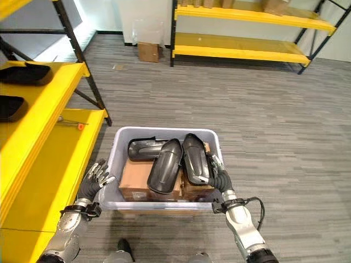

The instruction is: Move parts from the plastic box to the shelf.

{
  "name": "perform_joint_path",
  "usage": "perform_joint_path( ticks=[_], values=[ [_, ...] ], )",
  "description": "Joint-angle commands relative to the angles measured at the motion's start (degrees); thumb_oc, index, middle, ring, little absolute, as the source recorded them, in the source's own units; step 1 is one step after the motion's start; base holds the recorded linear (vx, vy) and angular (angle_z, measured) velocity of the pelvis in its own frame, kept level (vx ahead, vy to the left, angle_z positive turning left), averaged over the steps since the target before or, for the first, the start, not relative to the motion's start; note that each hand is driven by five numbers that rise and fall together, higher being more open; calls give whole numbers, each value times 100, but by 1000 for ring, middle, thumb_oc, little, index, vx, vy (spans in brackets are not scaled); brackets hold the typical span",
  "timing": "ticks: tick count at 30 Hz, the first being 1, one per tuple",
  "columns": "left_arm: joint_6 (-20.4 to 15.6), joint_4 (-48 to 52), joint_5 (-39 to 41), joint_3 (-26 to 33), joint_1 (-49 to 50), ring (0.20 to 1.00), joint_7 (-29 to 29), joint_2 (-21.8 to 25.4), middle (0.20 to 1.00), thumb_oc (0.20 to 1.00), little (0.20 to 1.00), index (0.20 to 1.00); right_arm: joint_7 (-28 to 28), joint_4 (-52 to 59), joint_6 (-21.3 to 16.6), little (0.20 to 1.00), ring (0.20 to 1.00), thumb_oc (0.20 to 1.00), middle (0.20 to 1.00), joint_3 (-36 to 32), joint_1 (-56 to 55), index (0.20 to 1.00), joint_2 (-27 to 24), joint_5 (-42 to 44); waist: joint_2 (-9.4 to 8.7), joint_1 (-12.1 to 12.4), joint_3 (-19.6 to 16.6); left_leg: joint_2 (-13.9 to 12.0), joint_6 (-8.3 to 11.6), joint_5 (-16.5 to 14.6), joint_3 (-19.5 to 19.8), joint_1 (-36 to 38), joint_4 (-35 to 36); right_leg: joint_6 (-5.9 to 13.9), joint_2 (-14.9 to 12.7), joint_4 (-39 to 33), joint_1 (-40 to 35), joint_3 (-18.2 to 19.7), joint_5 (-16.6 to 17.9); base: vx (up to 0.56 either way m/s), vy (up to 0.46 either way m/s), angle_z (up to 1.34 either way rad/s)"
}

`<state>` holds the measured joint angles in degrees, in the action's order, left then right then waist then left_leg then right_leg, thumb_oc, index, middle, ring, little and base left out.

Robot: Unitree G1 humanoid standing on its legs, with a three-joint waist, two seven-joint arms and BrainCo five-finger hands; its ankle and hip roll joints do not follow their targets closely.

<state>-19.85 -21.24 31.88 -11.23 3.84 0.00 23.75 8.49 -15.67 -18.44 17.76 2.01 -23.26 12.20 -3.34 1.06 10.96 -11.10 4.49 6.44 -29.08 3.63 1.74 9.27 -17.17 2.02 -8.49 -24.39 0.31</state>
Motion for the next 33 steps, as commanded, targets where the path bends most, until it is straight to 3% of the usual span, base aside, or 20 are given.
perform_joint_path(
  ticks=[1, 7, 8, 12, 14, 15, 18, 20, 22, 23, 25, 27, 33],
  values=[
    [-394, 356, -184, -48, -125, 1000, 151, -63, 1000, 1000, 1000, 1000, 335, 103, -358, 1000, 1000, 1000, 1000, -38, 225, 1000, -119, -64, 142, -41, 13, -132, 46, -385, 191, -131, -214, -176, 385, 475, 328, 164, -468, 61, -1, -4],
    [-254, 333, 291, -94, -88, 1000, 195, -177, 1000, 1000, 1000, 1000, 462, 64, -159, 1000, 1000, 1000, 1000, 71, 420, 1000, -147, -423, 186, 33, -3, -194, 73, -374, 207, -228, -303, -208, 375, 349, 257, 144, -463, 59, 31, -2],
    [-164, 267, 620, -72, -58, 1000, 177, -252, 1000, 1000, 1000, 1000, 391, 78, -105, 1000, 1000, 1000, 1000, 105, 427, 1000, -143, -326, 186, 52, -3, -188, 62, -389, 212, -251, -332, -217, 381, 372, 243, 127, -493, 58, 98, -6],
    [-233, 53, 704, -79, -81, 1000, 401, -415, 1000, 1000, 1000, 1000, 411, 1, 48, 1000, 1000, 1000, 1000, 92, 536, 1000, -139, -101, 99, 135, -17, -167, 13, -449, 206, -360, -417, -320, 528, 613, 210, 10, -739, 23, 76, -1],
    [-148, 6, 687, -119, -105, 1000, 588, -463, 1000, 1000, 1000, 1000, 368, -41, 66, 1000, 1000, 1000, 1000, -16, 559, 1000, -177, 4, 58, 159, 25, -134, -43, -491, 267, -369, -452, -355, 609, 1099, 346, -2, -944, 32, 113, 5],
    [-91, 11, 461, -209, -155, 1000, 617, -466, 1000, 1000, 1000, 1000, 263, -123, 73, 1000, 1000, 1000, 1000, -60, 619, 1000, -176, 90, 65, 127, 100, -102, -138, -588, 344, -291, -457, -318, 593, 2026, 702, 121, -1115, 64, 117, 5],
    [-82, -22, 266, -409, -115, 1000, 633, -467, 1000, 1000, 1000, 1000, 182, -222, 111, 1000, 1000, 1000, 1000, -113, 642, 1000, -144, 240, 27, 21, 226, -23, -204, -704, 415, -43, -411, -163, 360, 2120, 1043, 369, -875, 82, -81, -6],
    [-123, 83, 196, -518, -135, 1000, 493, -382, 1000, 1000, 1000, 1000, 33, -232, 80, 1000, 1000, 1000, 1000, -78, 694, 1000, -9, 352, -23, 9, 296, -189, -90, -769, 379, 50, -414, 102, -193, 1382, 1267, 447, -60, -9, -362, 13],
    [-99, 144, 138, -618, -250, 1000, 329, -328, 1000, 1000, 1000, 1000, -118, -243, 169, 1000, 1000, 1000, 1000, -4, 774, 1000, 82, 382, -32, 7, 378, -355, -20, -816, 351, 36, -441, 219, -410, 1211, 1515, 559, 238, -16, -417, 15],
    [-125, 193, 185, -626, -223, 1000, 233, -332, 1000, 1000, 1000, 1000, -203, -230, 390, 1000, 1000, 1000, 1000, 87, 761, 1000, 87, 339, 3, 0, 403, -563, 160, -696, 345, 12, -415, 305, -215, 731, 1318, 557, 140, 27, -395, 6],
    [-157, 239, 242, -619, -192, 1000, 188, -339, 1000, 1000, 1000, 1000, -221, -231, 414, 1000, 1000, 1000, 1000, 139, 778, 1000, 69, 346, 29, 33, 409, -649, 256, -609, 322, -25, -400, 285, -175, 611, 1228, 476, 120, 23, -230, 24],
    [-238, 283, 448, -549, -131, 1000, 175, -391, 1000, 1000, 1000, 1000, -206, -266, 494, 1000, 1000, 1000, 1000, 267, 899, 1000, -9, 197, 76, 119, 404, -848, 408, -405, 352, -76, -355, 157, -58, 531, 1100, 320, 23, 12, -195, 54],
    [-223, 318, 478, -600, -327, 1000, 225, -373, 1000, 1000, 1000, 1000, -122, -529, 667, 1000, 1000, 1000, 1000, 392, 1358, 1000, -141, 261, 120, 158, 457, -1030, 479, -294, 474, -134, -360, -45, 17, 680, 1104, 240, -177, 2, -100, -21]
  ],
)
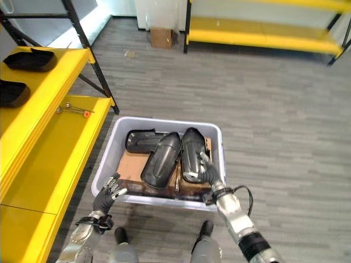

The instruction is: Move parts from the plastic box to the shelf.

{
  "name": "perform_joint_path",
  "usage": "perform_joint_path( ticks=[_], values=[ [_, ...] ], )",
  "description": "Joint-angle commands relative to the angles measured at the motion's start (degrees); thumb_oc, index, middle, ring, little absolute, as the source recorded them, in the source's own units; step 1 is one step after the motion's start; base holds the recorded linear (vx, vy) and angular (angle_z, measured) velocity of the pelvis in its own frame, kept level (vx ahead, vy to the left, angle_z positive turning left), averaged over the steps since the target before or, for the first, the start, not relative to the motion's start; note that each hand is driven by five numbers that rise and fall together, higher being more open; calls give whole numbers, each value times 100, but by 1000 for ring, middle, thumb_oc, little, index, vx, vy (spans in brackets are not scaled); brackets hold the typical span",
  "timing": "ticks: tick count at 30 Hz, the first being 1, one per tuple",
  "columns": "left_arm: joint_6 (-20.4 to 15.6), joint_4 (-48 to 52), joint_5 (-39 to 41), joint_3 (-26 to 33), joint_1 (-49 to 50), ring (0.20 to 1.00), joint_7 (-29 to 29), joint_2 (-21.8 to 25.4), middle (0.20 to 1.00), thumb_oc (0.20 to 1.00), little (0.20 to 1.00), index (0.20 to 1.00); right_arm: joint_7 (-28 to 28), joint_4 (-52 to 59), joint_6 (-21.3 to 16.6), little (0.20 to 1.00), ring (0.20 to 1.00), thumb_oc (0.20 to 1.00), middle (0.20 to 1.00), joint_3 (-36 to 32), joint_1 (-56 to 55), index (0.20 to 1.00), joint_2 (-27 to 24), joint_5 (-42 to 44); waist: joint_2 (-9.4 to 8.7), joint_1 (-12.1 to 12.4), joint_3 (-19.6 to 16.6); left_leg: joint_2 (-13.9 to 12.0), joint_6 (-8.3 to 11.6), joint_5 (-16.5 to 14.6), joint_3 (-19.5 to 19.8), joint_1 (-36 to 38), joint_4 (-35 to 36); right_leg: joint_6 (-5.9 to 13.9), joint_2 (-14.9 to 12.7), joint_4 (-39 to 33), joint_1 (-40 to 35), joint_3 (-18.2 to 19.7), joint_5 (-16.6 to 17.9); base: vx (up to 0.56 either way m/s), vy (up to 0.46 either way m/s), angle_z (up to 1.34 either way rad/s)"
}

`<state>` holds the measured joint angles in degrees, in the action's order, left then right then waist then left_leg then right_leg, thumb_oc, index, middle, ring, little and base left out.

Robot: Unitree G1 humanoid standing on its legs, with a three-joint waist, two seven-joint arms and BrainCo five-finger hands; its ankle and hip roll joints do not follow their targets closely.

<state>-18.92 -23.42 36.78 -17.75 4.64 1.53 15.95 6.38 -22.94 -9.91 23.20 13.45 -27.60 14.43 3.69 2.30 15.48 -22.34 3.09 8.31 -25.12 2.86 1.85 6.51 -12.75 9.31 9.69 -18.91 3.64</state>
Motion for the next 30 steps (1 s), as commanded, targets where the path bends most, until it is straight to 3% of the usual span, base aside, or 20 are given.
perform_joint_path(
  ticks=[1, 8, 16, 22, 26, 30],
  values=[
    [-310, 535, -11, 45, -426, 1000, 74, 411, 1000, 1000, 1000, 1000, 71, 154, -198, 1000, 1000, 1000, 1000, -135, 269, 1000, 272, -9, -579, 32, 1, 91, 622, -476, 90, -53, -365, 219, -414, -37, -710, -302, -524, 47, -46, 4],
    [-23, 563, -68, -110, -546, 1000, 120, 473, 1000, 1000, 1000, 1000, 19, -266, -261, 1000, 1000, 1000, 1000, 34, 679, 1000, 57, -325, -514, 84, -53, 113, 564, -452, 157, -24, -429, 100, -395, 178, -695, -324, -573, 75, -36, 10],
    [351, 672, 2, -238, -677, 1000, 67, 690, 1000, 1000, 1000, 1000, 709, -618, -249, 1000, 1000, 1000, 1000, -214, 1408, 1000, -46, -397, -414, 155, 71, 174, 552, -494, 249, -60, -460, 151, -482, 364, -559, -270, -582, 47, -5, 9],
    [296, 731, 84, -390, -916, 1000, 13, 782, 1000, 1000, 1000, 1000, 849, -620, -96, 1000, 1000, 1000, 1000, -190, 1873, 1000, -42, -624, -297, 181, 347, 215, 544, -535, 312, -293, -563, 161, -578, 568, -309, -221, -641, -40, 2, 7],
    [171, 816, 99, -517, -1149, 1000, -104, 853, 1000, 1000, 1000, 1000, 1508, -842, 67, 1000, 1000, 1000, 1000, -168, 2218, 1000, -40, -677, -195, 210, 600, 234, 539, -563, 352, -556, -678, 162, -664, 721, -38, -185, -660, -78, -11, 2],
    [103, 932, 241, -581, -1306, 1000, -285, 892, 1000, 1000, 1000, 1000, 1724, -1086, 171, 1000, 1000, 1000, 1000, -262, 2447, 1000, -13, -685, -108, 204, 809, 259, 532, -583, 390, -805, -768, 155, -708, 835, 239, -128, -678, -104, 4, 0]
  ],
)
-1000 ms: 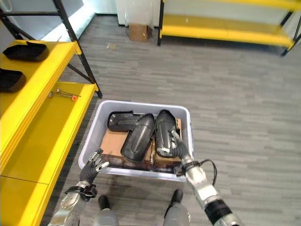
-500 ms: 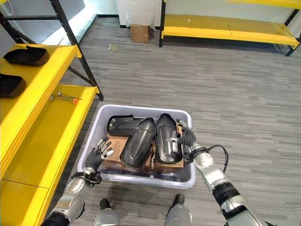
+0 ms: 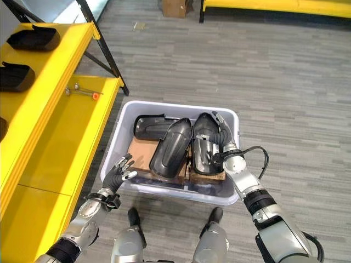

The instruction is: Move parts from the plastic box to the shelf.

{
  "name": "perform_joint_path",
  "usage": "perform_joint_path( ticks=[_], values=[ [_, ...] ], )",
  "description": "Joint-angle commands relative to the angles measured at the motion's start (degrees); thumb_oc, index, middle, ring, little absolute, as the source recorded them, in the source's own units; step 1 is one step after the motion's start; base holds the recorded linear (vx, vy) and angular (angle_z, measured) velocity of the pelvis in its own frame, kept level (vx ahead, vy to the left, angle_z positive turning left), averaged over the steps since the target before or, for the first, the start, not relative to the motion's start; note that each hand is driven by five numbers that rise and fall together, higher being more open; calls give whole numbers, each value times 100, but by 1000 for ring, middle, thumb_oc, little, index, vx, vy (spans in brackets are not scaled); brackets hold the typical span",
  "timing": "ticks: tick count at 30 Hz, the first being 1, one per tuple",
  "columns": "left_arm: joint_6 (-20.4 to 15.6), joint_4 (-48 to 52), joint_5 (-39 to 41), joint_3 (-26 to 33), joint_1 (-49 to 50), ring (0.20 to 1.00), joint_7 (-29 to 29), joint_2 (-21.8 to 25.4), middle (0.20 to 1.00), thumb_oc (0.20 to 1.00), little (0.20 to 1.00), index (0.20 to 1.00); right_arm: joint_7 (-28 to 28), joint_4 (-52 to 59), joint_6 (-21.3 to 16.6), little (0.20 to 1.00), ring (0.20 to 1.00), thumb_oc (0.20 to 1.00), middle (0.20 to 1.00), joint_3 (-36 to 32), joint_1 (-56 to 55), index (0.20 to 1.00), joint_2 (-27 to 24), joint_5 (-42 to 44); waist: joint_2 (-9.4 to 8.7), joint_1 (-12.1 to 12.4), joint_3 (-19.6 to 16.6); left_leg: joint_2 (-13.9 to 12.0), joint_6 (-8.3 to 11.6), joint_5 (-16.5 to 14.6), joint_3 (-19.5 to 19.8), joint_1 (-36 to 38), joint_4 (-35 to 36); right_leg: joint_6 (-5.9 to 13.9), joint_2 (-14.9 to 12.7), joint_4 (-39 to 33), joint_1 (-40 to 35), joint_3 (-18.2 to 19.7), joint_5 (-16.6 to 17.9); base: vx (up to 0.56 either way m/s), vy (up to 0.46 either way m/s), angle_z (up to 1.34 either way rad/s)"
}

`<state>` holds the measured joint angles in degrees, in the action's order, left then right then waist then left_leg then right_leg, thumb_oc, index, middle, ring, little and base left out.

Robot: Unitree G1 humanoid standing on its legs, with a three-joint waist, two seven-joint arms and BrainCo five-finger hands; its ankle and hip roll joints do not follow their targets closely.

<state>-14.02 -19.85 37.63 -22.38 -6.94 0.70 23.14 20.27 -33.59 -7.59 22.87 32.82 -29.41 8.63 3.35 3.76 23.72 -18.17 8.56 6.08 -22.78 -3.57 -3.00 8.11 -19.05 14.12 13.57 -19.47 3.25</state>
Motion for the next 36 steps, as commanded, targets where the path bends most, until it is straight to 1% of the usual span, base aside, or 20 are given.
perform_joint_path(
  ticks=[1, 4, 8, 9, 11, 14, 16, 17, 18, 19, 24, 25, 26, 27, 29, 30, 32, 36],
  values=[
    [-385, 595, 161, -125, -184, 1000, -246, 160, 1000, 1000, 1000, 1000, 366, -49, -23, 1000, 1000, 1000, 1000, -221, 556, 1000, 190, -103, -56, 59, 40, -152, -19, -361, 163, -217, -307, -6, -95, 396, -74, -49, -638, -86, 2, -3],
    [-380, 593, 167, -146, -315, 1000, -360, 125, 1000, 1000, 1000, 1000, 677, -140, 66, 1000, 1000, 1000, 1000, -158, 680, 1000, 253, -221, -19, 57, 191, -153, -28, -362, 157, -374, -372, -9, -143, 497, 125, -2, -634, -81, -11, -5],
    [-414, 612, 176, -164, -399, 1000, -439, 92, 1000, 1000, 1000, 1000, 1362, -159, 43, 1000, 1000, 1000, 1000, -189, 747, 1000, 234, -769, 17, 27, 346, -146, -45, -386, 153, -574, -484, -23, -152, 618, 348, 57, -655, -47, -7, -2],
    [-474, 657, 136, -172, -400, 1000, -478, 82, 1000, 1000, 1000, 1000, 1683, -135, 58, 1000, 1000, 1000, 1000, -202, 749, 1000, 214, -1052, 34, 8, 401, -136, -56, -402, 149, -635, -525, -31, -139, 663, 419, 89, -673, -33, 0, 1],
    [-530, 710, 126, -188, -422, 1000, -522, 99, 1000, 1000, 1000, 1000, 1800, -94, 74, 1000, 1000, 1000, 1000, -235, 752, 1000, 188, -1170, 50, -16, 448, -133, -59, -419, 139, -704, -572, -43, -127, 704, 496, 104, -694, -28, 4, -3],
    [-551, 818, 11, -195, -474, 1000, -581, 162, 1000, 1000, 1000, 1000, 1588, -109, 214, 1000, 1000, 1000, 1000, -268, 757, 1000, 194, -897, 67, -33, 508, -102, -68, -448, 136, -779, -617, -53, -105, 746, 587, 134, -720, -25, 0, -3],
    [-504, 892, -47, -198, -525, 1000, -575, 189, 1000, 1000, 1000, 1000, 1661, -194, 244, 1000, 1000, 1000, 1000, -202, 742, 1000, 210, -814, 80, -32, 569, -58, -92, -468, 122, -846, -653, -65, -93, 787, 654, 147, -742, -40, -14, -6],
    [-502, 898, -23, -223, -564, 1000, -575, 186, 1000, 1000, 1000, 1000, 1775, -269, 182, 1000, 1000, 1000, 1000, -141, 695, 1000, 226, -805, 80, -36, 608, -16, -118, -502, 113, -920, -703, -74, -80, 822, 714, 145, -767, -37, -20, -3],
    [-517, 896, -16, -235, -567, 1000, -587, 187, 1000, 1000, 1000, 1000, 1747, -274, 165, 1000, 1000, 1000, 1000, -138, 674, 1000, 230, -773, 81, -40, 608, -7, -125, -511, 110, -954, -717, -79, -74, 833, 742, 144, -775, 0, 0, 0],
    [-537, 879, -98, -261, -586, 1000, -586, 197, 1000, 1000, 1000, 1000, 1732, -301, 244, 1000, 1000, 1000, 1000, -137, 651, 1000, 238, -667, 80, -45, 608, 11, -139, -531, 104, -1021, -749, -88, -56, 861, 802, 145, -794, 0, 0, 0],
    [-589, 812, -284, -349, -661, 1000, -522, 170, 1000, 1000, 1000, 1000, 2072, -504, 279, 1000, 1000, 1000, 1000, -71, 631, 1000, 255, -763, 81, -55, 608, 78, -171, -564, 90, -1188, -804, -110, 8, 912, 960, 153, -821, 9, 1, 0],
    [-615, 797, -296, -382, -656, 1000, -514, 175, 1000, 1000, 1000, 1000, 1990, -516, 271, 1000, 1000, 1000, 1000, -76, 606, 1000, 251, -716, 68, -75, 608, 116, -124, -672, 137, -1149, -836, -45, -10, 955, 921, 189, -925, 46, 3, -2],
    [-618, 796, -289, -406, -666, 1000, -522, 181, 1000, 1000, 1000, 1000, 1845, -521, 289, 1000, 1000, 1000, 1000, -73, 595, 1000, 248, -635, 66, -78, 608, 129, -126, -685, 143, -1183, -860, -51, 5, 958, 944, 194, -932, 51, 6, -2],
    [-608, 811, -286, -423, -679, 1000, -543, 197, 1000, 1000, 1000, 1000, 1695, -521, 450, 1000, 1000, 1000, 1000, -57, 580, 1000, 270, -453, 65, -80, 608, 151, -137, -699, 143, -1216, -882, -61, 21, 963, 967, 206, -940, 0, 0, 0],
    [-596, 816, -306, -422, -703, 1000, -565, 194, 1000, 1000, 1000, 1000, 1674, -552, 480, 1000, 1000, 1000, 1000, -12, 546, 1000, 292, -279, 54, -81, 608, 167, -145, -716, 146, -1268, -916, -60, 17, 993, 1012, 213, -957, 0, 0, 0],
    [-604, 826, -293, -416, -699, 1000, -588, 203, 1000, 1000, 1000, 1000, 1637, -632, 446, 1000, 1000, 1000, 1000, 26, 508, 1000, 301, -438, 45, -75, 608, 176, -154, -737, 161, -1335, -962, -63, 20, 1023, 1071, 216, -966, 0, 0, 0],
    [-619, 818, -330, -424, -723, 1000, -593, 194, 1000, 1000, 1000, 1000, 1590, -649, 428, 1000, 1000, 1000, 1000, 86, 502, 1000, 316, -472, 38, -74, 608, 174, -161, -747, 166, -1398, -998, -71, 28, 1059, 1133, 229, -976, 0, 0, 0],
    [-632, 813, -338, -404, -746, 1000, -601, 187, 1000, 1000, 1000, 1000, 1618, -751, 422, 1000, 1000, 1000, 1000, 142, 509, 1000, 414, 55, 43, -53, 608, 169, -160, -764, 200, -1552, -1081, -103, 57, 1107, 1264, 239, -993, 0, 0, 0]
  ],
)
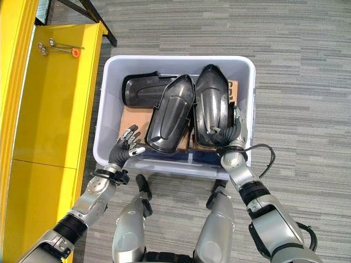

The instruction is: Move parts from the plastic box to the shelf.

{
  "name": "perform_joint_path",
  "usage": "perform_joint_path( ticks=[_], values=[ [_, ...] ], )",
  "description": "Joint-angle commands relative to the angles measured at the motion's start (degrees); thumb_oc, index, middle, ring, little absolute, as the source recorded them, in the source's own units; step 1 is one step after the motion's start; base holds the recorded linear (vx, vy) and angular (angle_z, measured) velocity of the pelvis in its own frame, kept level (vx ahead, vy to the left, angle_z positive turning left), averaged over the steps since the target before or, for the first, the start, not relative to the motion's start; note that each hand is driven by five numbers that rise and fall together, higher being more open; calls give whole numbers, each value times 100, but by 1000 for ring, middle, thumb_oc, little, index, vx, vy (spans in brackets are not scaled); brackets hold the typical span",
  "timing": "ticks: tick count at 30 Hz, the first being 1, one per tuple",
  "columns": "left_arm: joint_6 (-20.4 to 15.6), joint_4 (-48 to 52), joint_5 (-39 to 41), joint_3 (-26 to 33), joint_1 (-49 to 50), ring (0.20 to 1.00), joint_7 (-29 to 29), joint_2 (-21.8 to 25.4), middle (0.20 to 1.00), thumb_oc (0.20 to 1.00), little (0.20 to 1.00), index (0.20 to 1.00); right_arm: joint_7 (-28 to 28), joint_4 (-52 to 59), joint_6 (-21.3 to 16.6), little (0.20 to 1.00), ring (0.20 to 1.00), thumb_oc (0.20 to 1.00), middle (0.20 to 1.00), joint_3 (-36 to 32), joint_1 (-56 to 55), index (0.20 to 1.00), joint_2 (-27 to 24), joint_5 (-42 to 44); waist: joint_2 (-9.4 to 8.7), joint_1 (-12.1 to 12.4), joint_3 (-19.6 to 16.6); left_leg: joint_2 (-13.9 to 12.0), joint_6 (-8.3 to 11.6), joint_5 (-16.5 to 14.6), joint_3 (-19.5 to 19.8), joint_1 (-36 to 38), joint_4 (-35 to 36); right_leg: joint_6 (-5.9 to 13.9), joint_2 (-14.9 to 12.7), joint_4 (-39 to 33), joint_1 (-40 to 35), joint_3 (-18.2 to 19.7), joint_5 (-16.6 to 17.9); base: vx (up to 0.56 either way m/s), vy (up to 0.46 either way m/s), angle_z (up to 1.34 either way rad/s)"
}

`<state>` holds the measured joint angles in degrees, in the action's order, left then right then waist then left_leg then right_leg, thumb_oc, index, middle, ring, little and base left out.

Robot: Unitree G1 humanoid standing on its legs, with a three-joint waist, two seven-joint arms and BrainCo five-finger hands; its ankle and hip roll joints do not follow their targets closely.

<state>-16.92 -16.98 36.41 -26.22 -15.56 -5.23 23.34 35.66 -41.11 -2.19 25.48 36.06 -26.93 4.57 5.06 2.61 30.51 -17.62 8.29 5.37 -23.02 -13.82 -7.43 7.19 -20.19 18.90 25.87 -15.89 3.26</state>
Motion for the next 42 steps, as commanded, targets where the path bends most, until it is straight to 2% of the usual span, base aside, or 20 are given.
perform_joint_path(
  ticks=[1, 9, 13, 15, 17, 22, 23, 25, 27, 29, 32, 33, 40, 42],
  values=[
    [-332, 534, -210, -12, 111, 1000, -10, 168, 1000, 1000, 1000, 1000, 57, -23, -109, 1000, 1000, 1000, 1000, -132, 181, 1000, 193, 520, -125, 64, -72, 114, -131, -693, 226, -538, -637, -16, 177, 631, 46, -123, -997, 0, 0, 0],
    [-301, 613, -215, 56, 82, 1000, -32, 117, 1000, 1000, 1000, 1000, -253, -113, -264, 1000, 1000, 1000, 1000, -159, 209, 1000, 324, 944, -94, 88, -72, 107, -129, -670, 255, -876, -719, -88, 225, 803, 375, -114, -1060, -16, -27, -1],
    [-414, 663, -325, 43, 66, 1000, 17, 116, 1000, 1000, 1000, 1000, -174, -214, -319, 1000, 1000, 1000, 1000, -219, 308, 1000, 339, 1279, -67, 117, -72, 96, -132, -670, 264, -1022, -780, -118, 202, 916, 516, -137, -1090, -23, -42, -1],
    [-547, 830, -474, 53, 47, 1000, 16, 164, 1000, 1000, 1000, 1000, -55, -261, -377, 1000, 1000, 1000, 1000, -325, 351, 1000, 347, 1488, -44, 122, -72, 96, -132, -673, 267, -1098, -814, -130, 194, 966, 592, -141, -1098, -28, -46, -1],
    [-947, 1164, -719, 103, -86, 1000, 34, 245, 1000, 1000, 1000, 1000, -60, -414, -473, 1000, 1000, 1000, 1000, -464, 433, 1000, 406, 1698, -3, 95, -72, 113, -137, -679, 243, -1148, -818, -141, 211, 974, 670, -114, -1101, -15, -17, 1],
    [-1191, 1745, -861, 195, -558, 1000, -86, 269, 1000, 1000, 1000, 1000, 176, -489, -551, 1000, 1000, 1000, 1000, -526, 598, 1000, 483, 1543, 30, 0, -72, 120, -153, -692, 205, -1171, -837, -161, 249, 987, 736, -30, -1111, -6, 16, -4],
    [-1251, 1925, -778, 241, -818, 1000, -139, 247, 1000, 1000, 1000, 1000, 447, -537, -731, 1000, 1000, 1000, 1000, -571, 662, 1000, 526, 1386, 40, -62, -72, 116, -149, -693, 167, -1158, -842, -173, 270, 984, 743, 13, -1113, 0, 37, -5],
    [-1196, 2088, -523, 277, -1044, 1000, -131, 211, 1000, 1000, 1000, 1000, 606, -492, -927, 1000, 1000, 1000, 1000, -622, 721, 1000, 569, 1178, 44, -131, -72, 120, -153, -686, 126, -1117, -819, -172, 298, 953, 730, 57, -1101, 5, 41, -4],
    [-1156, 2153, -301, 270, -1179, 1000, -173, 143, 1000, 1000, 1000, 1000, 793, -407, -914, 1000, 1000, 1000, 1000, -629, 763, 1000, 612, 922, 41, -178, -72, 117, -145, -688, 107, -1109, -824, -169, 316, 953, 736, 92, -1104, 11, 48, -4],
    [-1142, 2199, -448, 120, -1653, 1000, -328, -71, 1000, 1000, 1000, 1000, 1133, -235, -1039, 1000, 1000, 1000, 1000, -577, 800, 1000, 780, 679, 27, -320, -72, 91, -159, -701, 39, -1118, -843, -171, 360, 1011, 792, 181, -1135, 10, 53, -3],
    [-1041, 2245, -639, -108, -2032, 1000, -573, -223, 1000, 1000, 1000, 1000, 1279, -79, -1117, 1000, 1000, 1000, 1000, -548, 813, 1000, 897, 343, 24, -439, -72, 79, -152, -699, -35, -1096, -836, -171, 389, 990, 801, 234, -1129, 17, 32, -15],
    [-940, 2239, -865, -303, -2275, 1000, -805, -324, 1000, 1000, 1000, 1000, 1366, 109, -1088, 1000, 1000, 1000, 1000, -444, 816, 1000, 993, -3, 19, -543, -72, 76, -127, -671, -110, -1056, -790, -163, 432, 901, 792, 269, -1089, 24, 32, -15],
    [-884, 2194, -854, -488, -2392, 1000, -1000, -388, 1000, 1000, 1000, 1000, 1331, 526, -1023, 1000, 1000, 1000, 1000, -45, 876, 1000, 945, -1258, 48, -623, -72, 54, -103, -624, -206, -1016, -741, -159, 446, 838, 798, 321, -1061, 7, 9, -7],
    [-921, 2176, -834, -522, -2380, 1000, -1026, -382, 1000, 1000, 1000, 1000, 1406, 679, -1148, 1000, 1000, 1000, 1000, 53, 880, 1000, 918, -1449, 57, -628, -72, 49, -107, -626, -200, -1034, -762, -161, 443, 858, 810, 337, -1068, -1, -2, -2]
  ],
)
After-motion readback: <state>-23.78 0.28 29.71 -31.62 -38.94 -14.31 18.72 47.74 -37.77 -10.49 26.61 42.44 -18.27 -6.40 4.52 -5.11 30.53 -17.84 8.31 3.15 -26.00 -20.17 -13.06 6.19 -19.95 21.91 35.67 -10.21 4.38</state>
